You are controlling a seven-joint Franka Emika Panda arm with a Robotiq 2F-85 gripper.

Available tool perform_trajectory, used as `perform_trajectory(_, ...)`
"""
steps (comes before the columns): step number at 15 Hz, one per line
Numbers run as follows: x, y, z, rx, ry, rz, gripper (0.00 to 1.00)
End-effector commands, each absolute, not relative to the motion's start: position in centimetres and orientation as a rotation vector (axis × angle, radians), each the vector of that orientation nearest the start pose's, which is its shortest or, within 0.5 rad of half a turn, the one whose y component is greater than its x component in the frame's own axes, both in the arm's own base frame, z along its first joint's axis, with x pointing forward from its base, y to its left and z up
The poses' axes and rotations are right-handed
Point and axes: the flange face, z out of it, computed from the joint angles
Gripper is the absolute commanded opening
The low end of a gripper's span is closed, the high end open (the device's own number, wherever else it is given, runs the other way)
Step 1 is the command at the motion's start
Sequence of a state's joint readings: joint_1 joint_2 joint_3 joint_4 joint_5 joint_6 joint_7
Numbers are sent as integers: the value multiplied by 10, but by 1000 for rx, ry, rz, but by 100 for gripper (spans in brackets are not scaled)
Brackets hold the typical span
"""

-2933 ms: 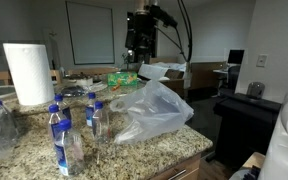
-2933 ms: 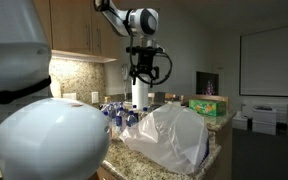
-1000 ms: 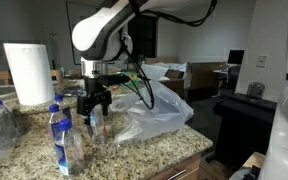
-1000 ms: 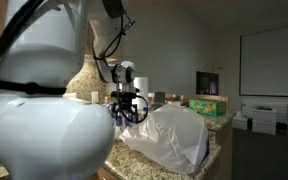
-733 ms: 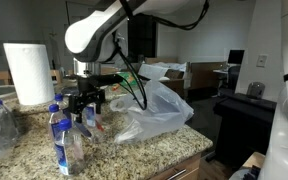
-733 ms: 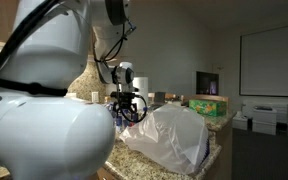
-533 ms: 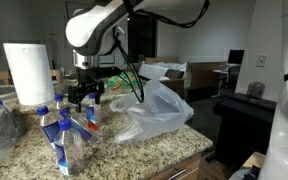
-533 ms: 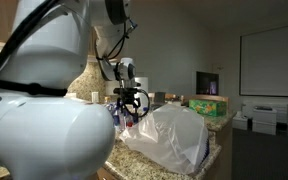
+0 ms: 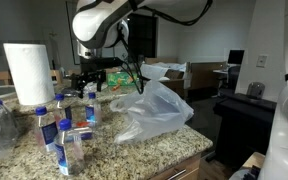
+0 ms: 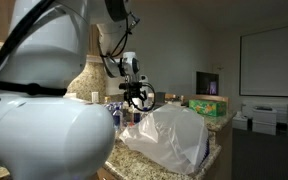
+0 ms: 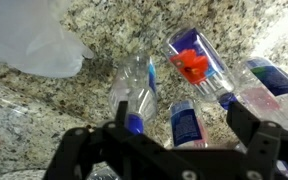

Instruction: Put the water bottles inside the plastic bag

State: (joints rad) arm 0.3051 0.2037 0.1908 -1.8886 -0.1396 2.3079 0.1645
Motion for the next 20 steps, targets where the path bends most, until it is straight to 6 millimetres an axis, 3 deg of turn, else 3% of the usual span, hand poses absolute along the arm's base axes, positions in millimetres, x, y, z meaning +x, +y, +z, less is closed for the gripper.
perform_trajectory(1,558,293,422,-3059,-610,-434,100)
perform_trajectory(10,592,281,389,-3069,-445,-489,100)
perform_trajectory(14,606,289,392,-3043,-413,-527,100)
perform_trajectory(15,610,289,397,-3043,-404,-547,79)
perform_trajectory(20,621,283,404,-3074,-375,-540,46)
